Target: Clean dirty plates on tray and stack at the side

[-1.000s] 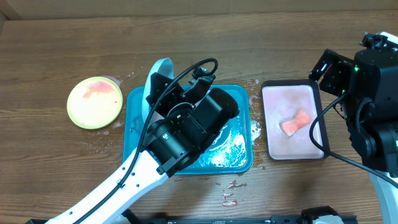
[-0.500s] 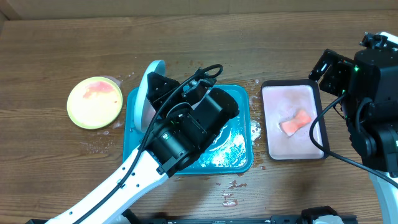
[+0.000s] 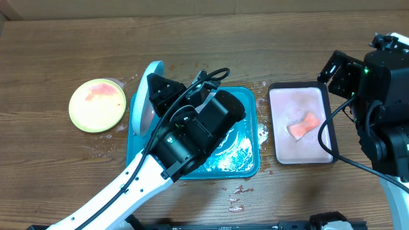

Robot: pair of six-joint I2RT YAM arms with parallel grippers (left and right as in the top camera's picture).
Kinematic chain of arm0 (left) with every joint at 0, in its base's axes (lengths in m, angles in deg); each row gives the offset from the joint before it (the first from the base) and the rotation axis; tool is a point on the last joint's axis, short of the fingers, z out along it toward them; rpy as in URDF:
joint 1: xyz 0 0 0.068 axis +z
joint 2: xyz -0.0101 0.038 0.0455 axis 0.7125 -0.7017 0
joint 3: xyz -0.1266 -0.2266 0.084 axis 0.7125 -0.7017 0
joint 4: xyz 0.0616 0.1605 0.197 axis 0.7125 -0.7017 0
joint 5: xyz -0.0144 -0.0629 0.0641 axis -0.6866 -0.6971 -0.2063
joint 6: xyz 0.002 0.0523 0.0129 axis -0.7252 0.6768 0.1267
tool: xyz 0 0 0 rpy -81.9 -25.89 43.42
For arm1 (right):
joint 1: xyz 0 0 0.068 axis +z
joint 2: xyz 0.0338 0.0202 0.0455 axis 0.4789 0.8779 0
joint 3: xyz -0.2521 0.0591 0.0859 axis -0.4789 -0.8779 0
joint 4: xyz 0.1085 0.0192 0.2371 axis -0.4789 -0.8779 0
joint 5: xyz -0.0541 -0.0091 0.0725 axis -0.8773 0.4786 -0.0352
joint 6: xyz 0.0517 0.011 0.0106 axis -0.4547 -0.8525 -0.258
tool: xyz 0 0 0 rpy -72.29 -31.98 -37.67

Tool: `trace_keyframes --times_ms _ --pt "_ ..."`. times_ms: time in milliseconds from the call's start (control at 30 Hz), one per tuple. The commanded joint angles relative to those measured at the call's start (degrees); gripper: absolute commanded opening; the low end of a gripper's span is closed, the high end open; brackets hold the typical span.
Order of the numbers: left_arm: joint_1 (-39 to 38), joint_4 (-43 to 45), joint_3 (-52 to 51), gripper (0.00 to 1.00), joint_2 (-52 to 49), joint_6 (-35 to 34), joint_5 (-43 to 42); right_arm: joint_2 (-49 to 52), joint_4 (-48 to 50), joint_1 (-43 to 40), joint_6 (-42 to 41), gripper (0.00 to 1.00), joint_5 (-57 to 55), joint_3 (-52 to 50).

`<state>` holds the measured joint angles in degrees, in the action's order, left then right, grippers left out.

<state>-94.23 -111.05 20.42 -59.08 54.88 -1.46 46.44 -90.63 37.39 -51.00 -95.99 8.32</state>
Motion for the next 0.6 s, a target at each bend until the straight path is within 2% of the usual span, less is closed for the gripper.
trace_keyframes --times_ms 0,567 --pt "-0.4 0.1 1.6 0.05 0.0 1.0 2.1 -0.4 0.3 0.4 0.2 1.00 0.0 0.7" --pt "-0.4 0.3 1.6 0.04 0.0 1.0 3.4 -0.4 0.3 0.4 0.2 1.00 0.0 0.7"
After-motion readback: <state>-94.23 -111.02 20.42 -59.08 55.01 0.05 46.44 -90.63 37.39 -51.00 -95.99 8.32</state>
